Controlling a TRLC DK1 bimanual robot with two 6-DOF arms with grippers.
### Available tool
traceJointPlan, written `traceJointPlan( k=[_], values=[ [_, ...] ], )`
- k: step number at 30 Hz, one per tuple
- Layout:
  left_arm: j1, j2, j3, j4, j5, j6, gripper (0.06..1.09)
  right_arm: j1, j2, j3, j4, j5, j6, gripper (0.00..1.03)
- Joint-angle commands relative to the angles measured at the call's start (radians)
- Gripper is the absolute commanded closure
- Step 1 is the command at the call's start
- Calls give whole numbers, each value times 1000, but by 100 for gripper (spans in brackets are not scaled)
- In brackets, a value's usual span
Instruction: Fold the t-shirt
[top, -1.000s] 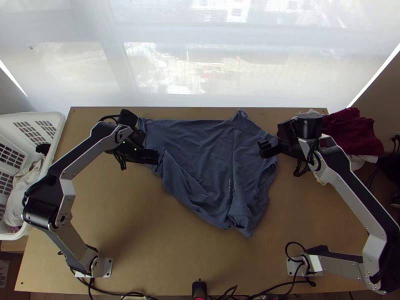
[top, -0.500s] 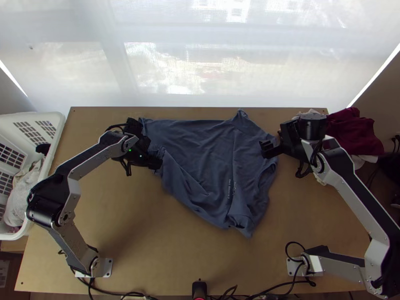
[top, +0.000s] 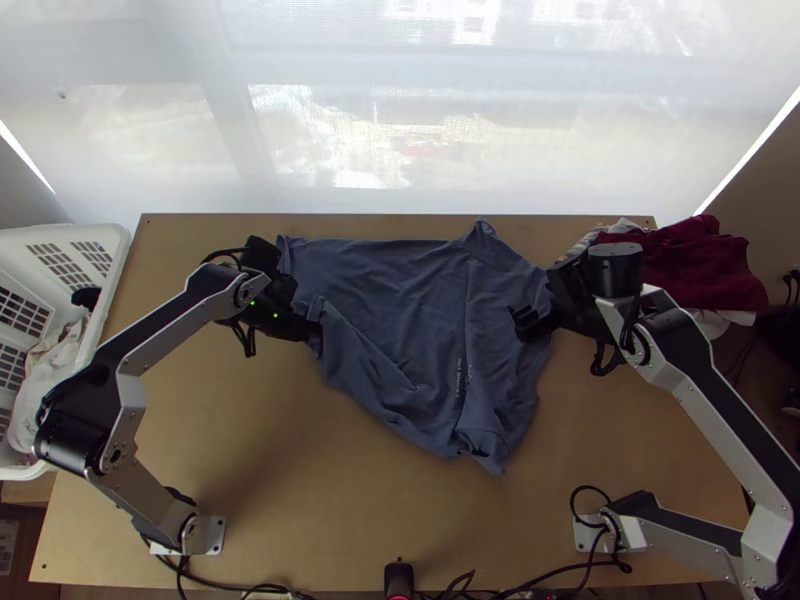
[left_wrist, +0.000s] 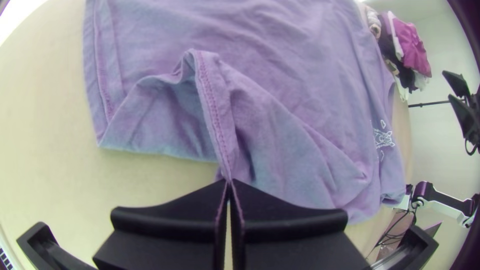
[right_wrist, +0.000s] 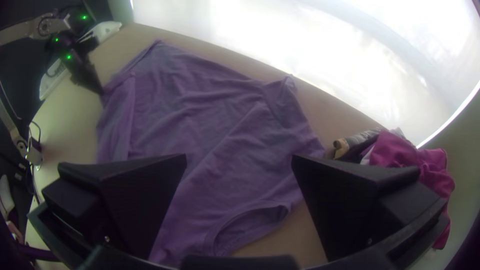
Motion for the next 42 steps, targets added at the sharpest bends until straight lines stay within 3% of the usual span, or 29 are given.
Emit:
traceJointPlan(
  k=[1, 6, 15, 29, 34, 42],
  values=[
    [9, -156, 3, -126, 18, -25, 105, 132, -64, -11, -136, -1, -31, 5],
    [76, -279, 17, -257, 25, -22, 105, 247, -123, -49, -207, -1, -33, 5],
    [230, -434, -28, -610, 71, 71, 105, 227, -144, -66, -191, -1, -29, 5],
    [279, -639, -341, -662, 22, 82, 105, 204, -158, -41, -184, -1, -33, 5],
    [303, -632, -468, -676, -156, 154, 105, 211, -170, -57, -185, -3, -34, 5],
    [495, -641, -499, -703, -205, 303, 105, 231, -180, -72, -216, -4, -40, 5]
  ],
)
